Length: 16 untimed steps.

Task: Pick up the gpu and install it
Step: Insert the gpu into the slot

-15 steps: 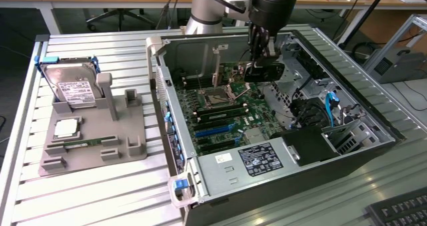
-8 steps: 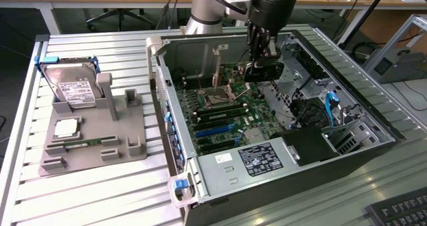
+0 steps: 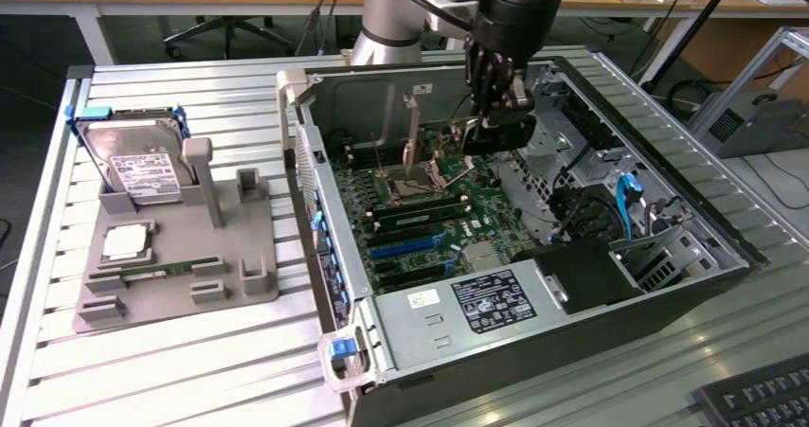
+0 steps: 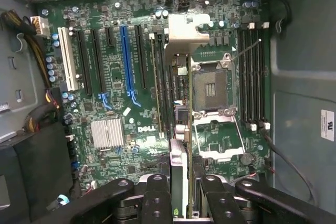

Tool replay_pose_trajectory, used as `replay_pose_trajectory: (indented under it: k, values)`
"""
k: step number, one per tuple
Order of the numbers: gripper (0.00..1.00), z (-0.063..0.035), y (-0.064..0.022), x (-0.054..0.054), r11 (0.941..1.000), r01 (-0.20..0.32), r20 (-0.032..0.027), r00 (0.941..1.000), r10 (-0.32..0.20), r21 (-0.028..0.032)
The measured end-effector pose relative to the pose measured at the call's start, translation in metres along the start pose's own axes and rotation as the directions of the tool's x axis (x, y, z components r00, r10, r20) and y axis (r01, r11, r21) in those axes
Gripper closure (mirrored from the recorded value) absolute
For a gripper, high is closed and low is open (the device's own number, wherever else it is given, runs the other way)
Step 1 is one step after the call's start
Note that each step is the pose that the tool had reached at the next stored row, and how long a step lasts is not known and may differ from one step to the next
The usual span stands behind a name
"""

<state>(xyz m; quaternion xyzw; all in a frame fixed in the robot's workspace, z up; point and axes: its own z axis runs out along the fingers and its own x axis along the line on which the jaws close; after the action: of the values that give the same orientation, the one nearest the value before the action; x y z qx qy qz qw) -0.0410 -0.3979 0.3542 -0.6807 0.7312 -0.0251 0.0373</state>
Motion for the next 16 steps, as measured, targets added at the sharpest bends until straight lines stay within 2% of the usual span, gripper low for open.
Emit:
replay_pose_trajectory:
  k: [10,13,14,16]
  values:
    - [0.73,0.0005,0.0000,0.0000,0.9957,0.093,0.0072,0.9957,-0.093,-0.0015]
    - [0.73,0.0005,0.0000,0.0000,0.9957,0.093,0.0075,0.9957,-0.093,-0.0022]
    - [0.73,0.0007,-0.0001,0.0000,0.9956,0.093,0.0081,0.9956,-0.093,-0.0080]
    - [0.73,0.0012,0.0001,0.0001,0.9953,0.092,0.0085,0.9957,-0.092,-0.0284]
